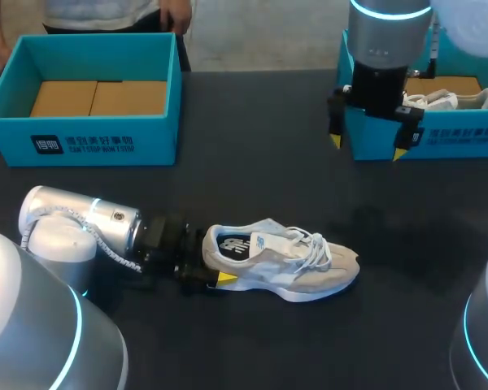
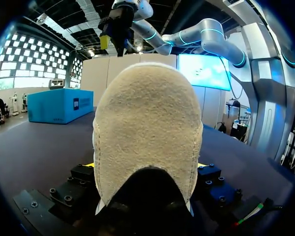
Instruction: Take the shoe out of the shoebox, open the shoe tongue, remove and reinsert the insole, then place the shoe into the shoebox
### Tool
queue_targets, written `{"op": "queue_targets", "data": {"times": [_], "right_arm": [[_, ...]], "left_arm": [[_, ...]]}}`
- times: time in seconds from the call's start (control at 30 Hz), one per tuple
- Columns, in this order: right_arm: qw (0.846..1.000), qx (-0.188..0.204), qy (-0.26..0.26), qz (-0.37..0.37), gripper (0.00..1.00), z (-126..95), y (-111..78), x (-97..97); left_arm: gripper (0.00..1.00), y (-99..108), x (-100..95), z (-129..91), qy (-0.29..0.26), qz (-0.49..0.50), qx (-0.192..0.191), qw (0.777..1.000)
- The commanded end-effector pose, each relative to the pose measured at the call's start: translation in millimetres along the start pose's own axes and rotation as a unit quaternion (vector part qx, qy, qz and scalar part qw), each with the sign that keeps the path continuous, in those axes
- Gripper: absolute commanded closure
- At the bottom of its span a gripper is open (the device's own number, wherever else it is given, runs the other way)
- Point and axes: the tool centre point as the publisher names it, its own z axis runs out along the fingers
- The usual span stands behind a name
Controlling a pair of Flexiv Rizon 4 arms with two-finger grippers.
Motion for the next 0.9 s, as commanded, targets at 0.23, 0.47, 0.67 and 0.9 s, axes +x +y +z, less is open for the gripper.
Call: {"op": "queue_targets", "data": {"times": [0.23,0.47,0.67,0.9], "right_arm": [[0.999,-0.012,-0.004,-0.031,0.00,30,-87.1,63.0],[0.999,-0.032,-0.021,-0.015,0.00,34,-137.8,90.5],[0.998,-0.042,-0.042,-0.021,0.00,46,-162.3,114.7],[0.996,-0.065,-0.056,-0.025,0.00,59,-177.6,131.7]], "left_arm": [[1.00,2,-0.8,1,-0.001,-0.001,0.000,1.000],[1.00,2,-0.8,1,-0.001,-0.001,0.000,1.000],[1.00,2,-0.8,1,-0.001,-0.001,0.000,1.000],[1.00,2,-0.8,1,-0.001,-0.001,0.000,1.000]]}}
